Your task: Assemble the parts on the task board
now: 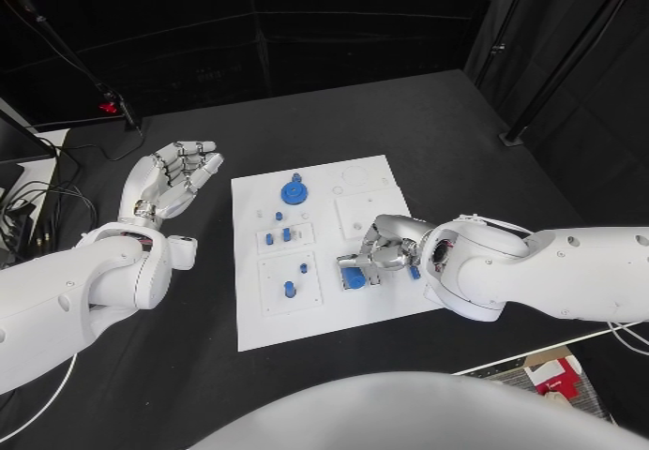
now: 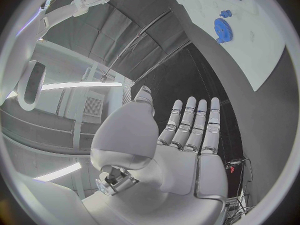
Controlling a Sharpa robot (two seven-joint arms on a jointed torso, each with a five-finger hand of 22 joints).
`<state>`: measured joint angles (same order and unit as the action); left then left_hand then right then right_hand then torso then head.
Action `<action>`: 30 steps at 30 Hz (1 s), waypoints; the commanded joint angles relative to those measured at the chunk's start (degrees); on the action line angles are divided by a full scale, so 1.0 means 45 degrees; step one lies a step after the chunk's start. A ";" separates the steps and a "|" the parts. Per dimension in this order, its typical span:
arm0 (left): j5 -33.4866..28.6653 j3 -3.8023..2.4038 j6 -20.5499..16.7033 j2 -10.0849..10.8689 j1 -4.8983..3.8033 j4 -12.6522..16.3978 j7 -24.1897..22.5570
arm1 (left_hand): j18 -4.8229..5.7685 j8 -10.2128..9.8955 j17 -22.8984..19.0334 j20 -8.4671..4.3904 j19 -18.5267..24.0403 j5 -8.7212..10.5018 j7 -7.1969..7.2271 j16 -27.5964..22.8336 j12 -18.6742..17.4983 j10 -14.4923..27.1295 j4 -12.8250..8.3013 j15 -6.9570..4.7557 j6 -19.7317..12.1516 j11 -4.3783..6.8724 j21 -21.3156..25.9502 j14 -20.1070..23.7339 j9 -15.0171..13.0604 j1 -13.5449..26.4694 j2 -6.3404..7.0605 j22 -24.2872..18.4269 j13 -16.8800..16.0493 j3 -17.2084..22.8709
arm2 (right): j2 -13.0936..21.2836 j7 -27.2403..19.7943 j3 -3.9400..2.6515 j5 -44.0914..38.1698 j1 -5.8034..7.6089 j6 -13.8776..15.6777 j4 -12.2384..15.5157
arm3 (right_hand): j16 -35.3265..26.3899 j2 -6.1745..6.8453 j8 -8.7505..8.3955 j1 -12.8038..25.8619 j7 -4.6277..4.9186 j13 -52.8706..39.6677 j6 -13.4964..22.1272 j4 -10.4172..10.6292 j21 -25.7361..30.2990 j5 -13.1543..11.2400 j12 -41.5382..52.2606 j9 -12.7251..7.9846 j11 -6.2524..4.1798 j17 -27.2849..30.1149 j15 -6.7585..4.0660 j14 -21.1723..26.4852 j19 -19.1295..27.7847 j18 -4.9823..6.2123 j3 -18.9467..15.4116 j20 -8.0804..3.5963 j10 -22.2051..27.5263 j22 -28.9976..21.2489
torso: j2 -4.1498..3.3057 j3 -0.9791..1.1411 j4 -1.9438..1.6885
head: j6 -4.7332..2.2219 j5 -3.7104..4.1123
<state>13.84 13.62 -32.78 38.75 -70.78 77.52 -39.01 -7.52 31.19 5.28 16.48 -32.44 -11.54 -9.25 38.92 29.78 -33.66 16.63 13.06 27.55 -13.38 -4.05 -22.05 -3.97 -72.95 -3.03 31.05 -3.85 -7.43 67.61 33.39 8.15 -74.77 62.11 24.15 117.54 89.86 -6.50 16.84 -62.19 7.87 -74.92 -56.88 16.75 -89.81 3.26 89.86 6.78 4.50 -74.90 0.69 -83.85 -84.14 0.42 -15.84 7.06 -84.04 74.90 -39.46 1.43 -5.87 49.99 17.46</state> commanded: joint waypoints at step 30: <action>-0.0013 -0.0012 0.0160 -0.0033 0.0007 -0.0012 -0.0170 | 0.0074 0.0095 -0.0079 0.0020 -0.0062 -0.0231 -0.1459 0.0142 0.0090 0.0077 0.0004 -0.0022 -0.0095 -0.0012 -0.0059 0.0078 0.0013 -0.0078 -0.0163 -0.0042 0.0021 -0.0119 | 0.0342 -0.0670 -0.0001 -0.0253 0.0009 -0.1254 -0.0028 | 0.0031 0.2156 0.2872 -0.2473 -0.0811 -0.3351 -0.0337 -0.0001 -0.0043 -0.0118 0.0032 0.1964 -0.0843 -0.3355 -0.0722 -0.1368 -0.1302 -0.0094 0.2052 -0.0695 -0.1325 0.3355 | -0.0004 -0.0001 -0.0028 | 0.0001 0.0043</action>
<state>13.84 13.62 -32.53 38.67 -70.68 77.43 -39.00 -7.51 31.41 4.98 16.48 -32.44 -12.42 -9.25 39.37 30.01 -33.66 16.62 13.06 27.55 -13.38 -4.05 -22.05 -3.98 -73.18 -3.26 30.94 -3.85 -7.75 69.29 30.41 8.15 -75.14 62.11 19.61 117.46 89.86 3.92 29.46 -73.52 4.31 -74.92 -58.69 16.74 -89.81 2.95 89.85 15.50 1.21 -74.94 -2.17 -83.84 -84.02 0.42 -6.93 4.28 -84.04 74.90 -39.46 1.42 -5.97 49.99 17.58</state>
